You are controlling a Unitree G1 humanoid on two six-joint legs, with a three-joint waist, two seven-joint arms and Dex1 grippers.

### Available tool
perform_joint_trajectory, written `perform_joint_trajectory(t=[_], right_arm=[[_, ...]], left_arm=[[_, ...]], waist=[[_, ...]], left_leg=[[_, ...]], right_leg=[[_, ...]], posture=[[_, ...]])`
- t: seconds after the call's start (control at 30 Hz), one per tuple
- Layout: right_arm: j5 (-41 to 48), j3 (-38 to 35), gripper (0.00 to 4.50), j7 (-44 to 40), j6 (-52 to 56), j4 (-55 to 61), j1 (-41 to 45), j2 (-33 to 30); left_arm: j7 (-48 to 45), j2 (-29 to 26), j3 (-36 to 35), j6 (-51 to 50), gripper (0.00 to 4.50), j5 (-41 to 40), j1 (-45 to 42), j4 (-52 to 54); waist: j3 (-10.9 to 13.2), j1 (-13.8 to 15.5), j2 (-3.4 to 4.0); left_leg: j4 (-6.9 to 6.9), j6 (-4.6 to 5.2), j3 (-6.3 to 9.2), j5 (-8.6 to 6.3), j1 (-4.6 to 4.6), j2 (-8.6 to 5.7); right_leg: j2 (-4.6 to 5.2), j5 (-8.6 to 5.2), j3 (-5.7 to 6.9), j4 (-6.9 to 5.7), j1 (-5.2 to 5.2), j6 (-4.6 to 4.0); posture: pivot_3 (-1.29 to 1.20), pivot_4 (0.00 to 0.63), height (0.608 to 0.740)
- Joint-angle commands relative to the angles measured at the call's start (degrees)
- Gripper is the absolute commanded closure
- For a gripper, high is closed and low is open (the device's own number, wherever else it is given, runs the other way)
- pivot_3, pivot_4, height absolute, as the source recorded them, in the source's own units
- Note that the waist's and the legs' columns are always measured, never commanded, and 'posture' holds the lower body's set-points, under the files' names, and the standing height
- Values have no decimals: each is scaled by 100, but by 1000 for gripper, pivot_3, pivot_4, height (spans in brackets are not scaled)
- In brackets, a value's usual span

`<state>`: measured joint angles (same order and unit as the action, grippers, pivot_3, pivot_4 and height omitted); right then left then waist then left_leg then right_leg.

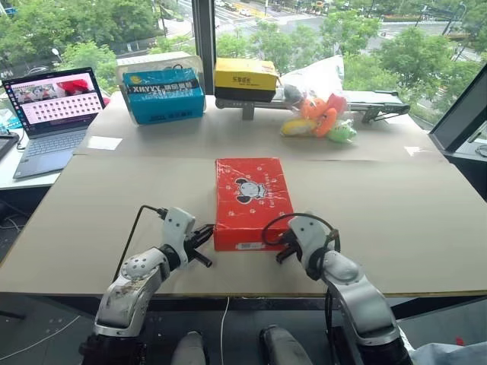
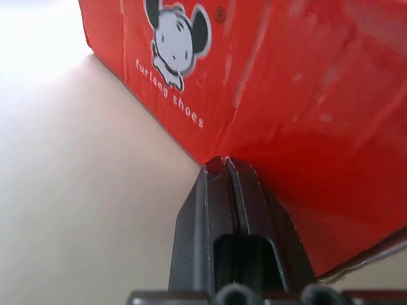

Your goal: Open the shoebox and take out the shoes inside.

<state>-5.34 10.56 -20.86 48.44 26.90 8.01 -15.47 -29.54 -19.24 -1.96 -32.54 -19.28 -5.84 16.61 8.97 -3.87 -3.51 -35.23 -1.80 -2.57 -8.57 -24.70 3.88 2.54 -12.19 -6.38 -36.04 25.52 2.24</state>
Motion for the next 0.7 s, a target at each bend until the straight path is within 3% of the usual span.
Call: perform_joint_trajectory(t=[0.03, 0.3, 0.47, 0.5, 0.63, 0.7], right_arm=[[134, -409, 4500, -82, -118, 109, -136, -293], [768, -1708, 4500, -566, 333, 507, -501, -1080], [1505, -2990, 4500, -781, 508, -73, 410, -1437], [1611, -3057, 4500, -850, 453, -189, 503, -1477], [2136, -2720, 4500, -1891, 186, -160, 285, -2029], [2160, -2516, 4500, -2191, -38, -275, 220, -2310]], left_arm=[[-90, -131, -363, 351, 4463, -83, 172, -167], [-346, -722, -1295, 1275, 4463, -73, -8, -1759], [-1093, -1385, -1451, 1298, 4463, -304, -467, -2386], [-1209, -1459, -1433, 1297, 4463, -338, -533, -2426], [-3174, -2635, -1200, -171, 4463, -1507, -216, -1434], [-3861, -3210, -1174, -338, 4463, -1707, -81, -1150]], waist=[[0, -5, 0], [0, -11, 0], [5, -59, 1], [6, -59, 2], [14, -33, -23], [18, -30, -15]], left_leg=[[0, 0, 0, 0, 5, 0], [1, -15, 7, -9, 34, -1], [2, -17, 6, -11, 44, 0], [5, -17, 6, -11, 41, -1], [28, -16, 12, -10, 38, 6], [43, -14, 13, -9, 31, 8]], right_leg=[[0, 0, 0, 1, -5, 0], [3, -2, 4, 8, -31, -3], [1, 0, 3, 10, -31, -9], [1, 1, 3, 13, -27, -10], [0, -10, 19, 21, -28, -20], [3, -29, 24, 23, -23, -23]], posture=[[0, 150, 739], [0, 150, 739], [0, 150, 739], [0, 150, 739], [0, 150, 739], [0, 150, 739]])
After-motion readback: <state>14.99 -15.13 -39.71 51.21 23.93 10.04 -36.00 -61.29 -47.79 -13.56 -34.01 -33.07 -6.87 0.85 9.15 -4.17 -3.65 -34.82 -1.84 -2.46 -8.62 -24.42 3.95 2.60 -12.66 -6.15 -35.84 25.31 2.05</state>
